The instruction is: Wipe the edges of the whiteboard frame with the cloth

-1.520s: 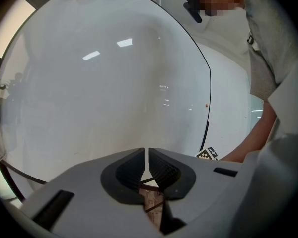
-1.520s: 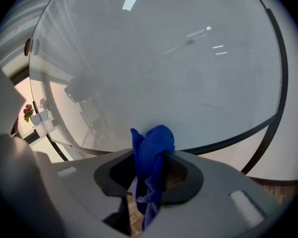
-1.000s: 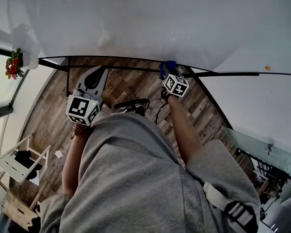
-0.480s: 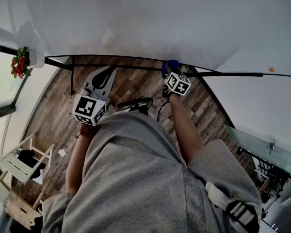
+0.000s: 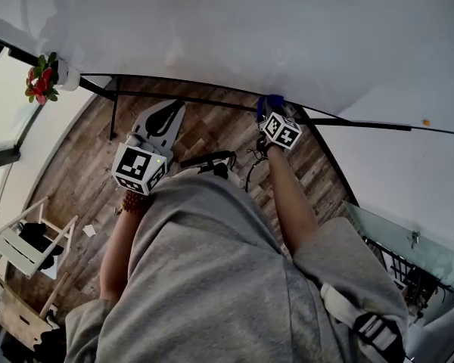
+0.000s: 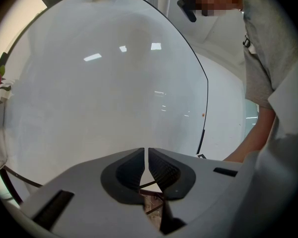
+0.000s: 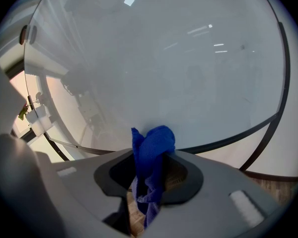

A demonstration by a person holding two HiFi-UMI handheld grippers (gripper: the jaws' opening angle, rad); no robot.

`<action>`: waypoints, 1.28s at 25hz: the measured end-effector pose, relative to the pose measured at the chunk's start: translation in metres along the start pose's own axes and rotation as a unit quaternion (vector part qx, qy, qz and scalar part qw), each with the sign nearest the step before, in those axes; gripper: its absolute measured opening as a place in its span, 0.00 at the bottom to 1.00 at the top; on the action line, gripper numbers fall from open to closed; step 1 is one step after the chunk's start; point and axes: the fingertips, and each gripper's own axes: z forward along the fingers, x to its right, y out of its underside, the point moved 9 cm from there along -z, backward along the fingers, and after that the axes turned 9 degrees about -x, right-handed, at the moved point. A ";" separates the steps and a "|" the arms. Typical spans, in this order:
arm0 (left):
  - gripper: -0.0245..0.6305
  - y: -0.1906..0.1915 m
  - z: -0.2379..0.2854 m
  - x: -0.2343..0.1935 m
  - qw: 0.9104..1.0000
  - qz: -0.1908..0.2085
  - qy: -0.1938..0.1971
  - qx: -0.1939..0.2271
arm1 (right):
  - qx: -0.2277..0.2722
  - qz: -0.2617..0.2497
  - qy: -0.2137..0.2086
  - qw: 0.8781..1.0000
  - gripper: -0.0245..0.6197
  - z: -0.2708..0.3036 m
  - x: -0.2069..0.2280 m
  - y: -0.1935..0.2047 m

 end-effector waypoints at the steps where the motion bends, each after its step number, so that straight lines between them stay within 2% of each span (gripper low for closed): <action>1: 0.09 0.000 -0.002 -0.001 1.000 0.002 0.001 0.000 | 0.000 -0.001 -0.001 1.000 0.24 0.001 -0.002 0.000; 15: 0.09 0.004 -0.026 -0.022 1.000 -0.017 -0.007 0.008 | -0.013 -0.030 -0.007 0.999 0.24 0.006 -0.035 0.001; 21: 0.09 -0.003 -0.024 -0.030 1.000 -0.004 -0.005 0.010 | -0.011 -0.031 -0.018 0.999 0.24 0.011 -0.052 0.002; 32: 0.09 -0.005 -0.031 -0.045 1.000 0.023 -0.005 -0.002 | -0.009 -0.035 -0.011 0.999 0.24 0.015 -0.071 0.005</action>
